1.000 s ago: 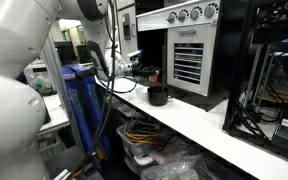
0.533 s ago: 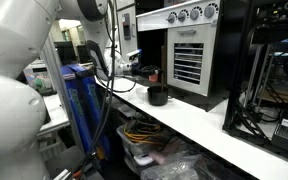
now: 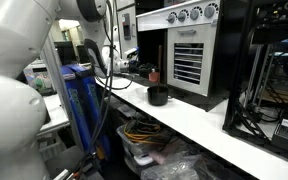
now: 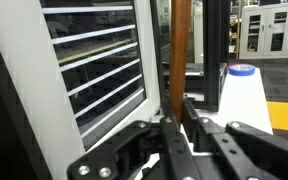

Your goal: Put the cup on the cabinet then use the wooden spoon to mix in the black mug

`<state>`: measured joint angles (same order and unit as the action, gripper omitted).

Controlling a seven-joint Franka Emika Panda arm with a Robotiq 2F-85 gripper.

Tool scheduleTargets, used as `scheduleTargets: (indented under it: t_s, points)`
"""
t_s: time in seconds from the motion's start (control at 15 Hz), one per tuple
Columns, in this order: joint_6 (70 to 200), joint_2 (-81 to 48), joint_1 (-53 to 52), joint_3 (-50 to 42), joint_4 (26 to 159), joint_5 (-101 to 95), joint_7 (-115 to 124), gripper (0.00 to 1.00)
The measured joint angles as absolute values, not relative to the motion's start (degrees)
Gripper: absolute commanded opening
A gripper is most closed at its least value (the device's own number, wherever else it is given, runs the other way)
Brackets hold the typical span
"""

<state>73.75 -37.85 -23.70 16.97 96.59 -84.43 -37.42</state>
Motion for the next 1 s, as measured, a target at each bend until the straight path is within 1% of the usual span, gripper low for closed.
scheduleTargets:
  t_s: [0.53, 1.0]
  points:
    - [74.72, -37.83, -23.79, 17.25, 95.77, -84.35, -37.42, 0.04]
    - [69.10, -35.73, -23.77, 17.00, 95.75, -84.10, -40.44, 0.04]
